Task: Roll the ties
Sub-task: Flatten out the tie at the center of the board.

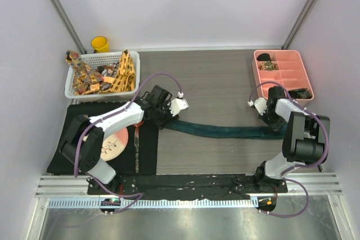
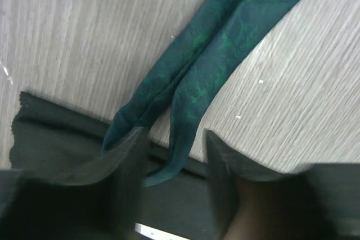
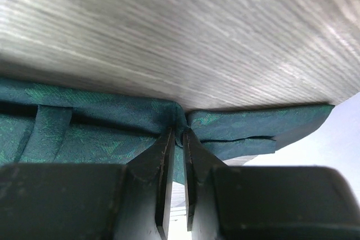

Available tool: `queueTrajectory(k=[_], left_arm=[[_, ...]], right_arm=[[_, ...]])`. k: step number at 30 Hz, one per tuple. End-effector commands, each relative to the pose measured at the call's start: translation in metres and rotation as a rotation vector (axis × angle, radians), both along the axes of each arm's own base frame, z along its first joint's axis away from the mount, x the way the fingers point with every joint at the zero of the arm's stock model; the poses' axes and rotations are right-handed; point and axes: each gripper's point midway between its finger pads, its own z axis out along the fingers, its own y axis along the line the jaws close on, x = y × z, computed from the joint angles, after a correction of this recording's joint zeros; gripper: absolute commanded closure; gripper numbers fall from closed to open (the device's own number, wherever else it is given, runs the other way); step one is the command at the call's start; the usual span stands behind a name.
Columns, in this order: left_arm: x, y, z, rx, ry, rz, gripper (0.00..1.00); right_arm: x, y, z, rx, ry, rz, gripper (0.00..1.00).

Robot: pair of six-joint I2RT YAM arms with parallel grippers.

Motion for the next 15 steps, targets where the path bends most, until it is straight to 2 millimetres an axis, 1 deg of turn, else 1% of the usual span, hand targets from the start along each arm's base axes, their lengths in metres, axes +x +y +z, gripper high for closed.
queueTrajectory(k=[1, 2, 3, 4, 5, 6, 7, 8, 9, 10, 11, 12, 13, 14, 15], left_arm=[[0.011, -0.019, 0.039, -0.132, -0.057, -0.069, 0.10], [0.005, -0.035, 0.051, -0.201, -0.077, -0.184, 0.01], [0.002, -0.046, 0.058, -0.230, -0.095, -0.225, 0.00], [0.001, -0.055, 0.060, -0.242, -0.103, -0.253, 0.00], [0.004, -0.068, 0.068, -0.252, -0.128, -0.290, 0.00], [-0.004, -0.084, 0.056, -0.226, -0.101, -0.335, 0.00], [-0.005, -0.094, 0.051, -0.220, -0.088, -0.351, 0.00], [0.000, -0.108, 0.059, -0.238, -0.096, -0.362, 0.00], [-0.008, -0.122, 0.042, -0.239, -0.030, -0.380, 0.00], [-0.007, -0.131, 0.041, -0.246, -0.021, -0.388, 0.00], [-0.003, -0.144, 0.049, -0.264, -0.027, -0.396, 0.00], [-0.010, -0.154, 0.045, -0.265, -0.004, -0.414, 0.00], [-0.010, -0.161, 0.035, -0.258, 0.018, -0.421, 0.01], [-0.010, -0.169, 0.037, -0.267, 0.020, -0.433, 0.00], [-0.014, -0.177, 0.035, -0.269, 0.029, -0.445, 0.00]], right_arm=[[-0.010, 0.014, 0.005, 0.088, 0.018, -0.019, 0.82], [-0.010, 0.016, 0.009, 0.100, 0.024, -0.022, 0.82], [-0.010, 0.017, 0.011, 0.105, 0.021, -0.031, 0.82], [-0.009, 0.019, 0.012, 0.116, 0.018, -0.045, 0.82], [-0.009, 0.019, 0.015, 0.119, 0.019, -0.054, 0.82], [-0.007, 0.019, 0.017, 0.121, 0.010, -0.063, 0.82], [-0.006, 0.020, 0.019, 0.126, -0.003, -0.087, 0.81], [-0.003, 0.022, 0.024, 0.137, -0.012, -0.093, 0.77], [-0.001, 0.023, 0.027, 0.143, -0.025, -0.103, 0.75], [0.003, 0.023, 0.033, 0.147, -0.047, -0.110, 0.73], [0.003, 0.025, 0.036, 0.161, -0.050, -0.123, 0.68], [0.004, 0.026, 0.038, 0.165, -0.052, -0.128, 0.67], [0.010, 0.025, 0.045, 0.166, -0.073, -0.135, 0.66], [0.009, 0.027, 0.047, 0.175, -0.066, -0.148, 0.66], [0.010, 0.029, 0.050, 0.187, -0.070, -0.150, 0.65]])
